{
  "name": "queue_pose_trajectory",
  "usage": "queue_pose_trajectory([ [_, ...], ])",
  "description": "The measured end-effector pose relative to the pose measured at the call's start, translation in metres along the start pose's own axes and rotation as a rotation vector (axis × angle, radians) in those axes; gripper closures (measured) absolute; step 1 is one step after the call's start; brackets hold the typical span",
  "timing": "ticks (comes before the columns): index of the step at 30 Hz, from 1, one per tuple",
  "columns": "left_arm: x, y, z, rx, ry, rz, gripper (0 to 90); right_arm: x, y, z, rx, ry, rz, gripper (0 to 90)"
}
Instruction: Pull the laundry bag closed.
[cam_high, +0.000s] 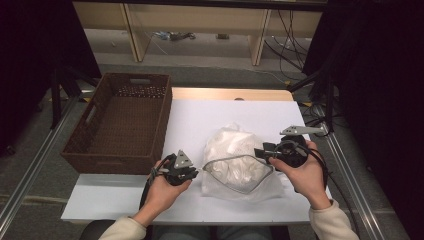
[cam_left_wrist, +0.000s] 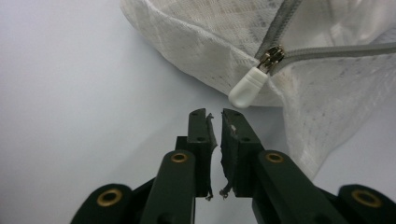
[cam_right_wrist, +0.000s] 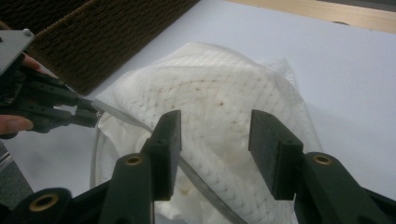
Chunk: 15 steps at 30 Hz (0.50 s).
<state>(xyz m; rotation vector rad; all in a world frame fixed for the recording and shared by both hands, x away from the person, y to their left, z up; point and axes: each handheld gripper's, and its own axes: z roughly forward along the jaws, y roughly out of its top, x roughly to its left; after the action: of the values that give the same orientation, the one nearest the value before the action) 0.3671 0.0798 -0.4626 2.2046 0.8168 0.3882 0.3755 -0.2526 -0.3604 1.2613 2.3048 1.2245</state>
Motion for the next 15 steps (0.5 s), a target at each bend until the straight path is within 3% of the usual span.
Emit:
queue_pose_trajectory([
  [1, -0.001, 0.000, 0.002, -0.005, 0.000, -0.011, 82.0, 0.001, 0.000, 0.000, 0.005, 0.004, 0.004, 55.1],
  [2, 0.000, 0.000, 0.002, 0.003, -0.002, 0.003, 82.4, 0.002, 0.000, 0.001, 0.002, 0.021, 0.010, 55.1],
  [3, 0.000, 0.000, 0.003, -0.005, 0.007, -0.003, 82.8, 0.004, 0.000, 0.001, -0.003, 0.006, 0.011, 55.1],
  [4, 0.001, 0.000, 0.002, -0.001, 0.002, 0.012, 83.1, 0.003, 0.001, 0.001, 0.000, 0.017, -0.011, 55.1],
  [5, 0.000, 0.000, 0.003, -0.022, 0.006, -0.022, 83.2, 0.003, 0.002, 0.000, 0.007, 0.017, -0.005, 55.1],
  [9, -0.001, 0.001, 0.002, -0.071, 0.004, -0.034, 83.6, 0.006, 0.001, 0.000, 0.006, 0.002, 0.011, 55.1],
  [14, -0.007, 0.003, -0.007, -0.131, 0.015, 0.001, 84.4, 0.007, 0.001, 0.000, 0.003, 0.012, 0.006, 55.1],
  [15, -0.007, 0.004, -0.009, -0.125, 0.019, 0.009, 84.4, 0.006, 0.001, 0.000, 0.000, 0.007, -0.011, 55.1],
])
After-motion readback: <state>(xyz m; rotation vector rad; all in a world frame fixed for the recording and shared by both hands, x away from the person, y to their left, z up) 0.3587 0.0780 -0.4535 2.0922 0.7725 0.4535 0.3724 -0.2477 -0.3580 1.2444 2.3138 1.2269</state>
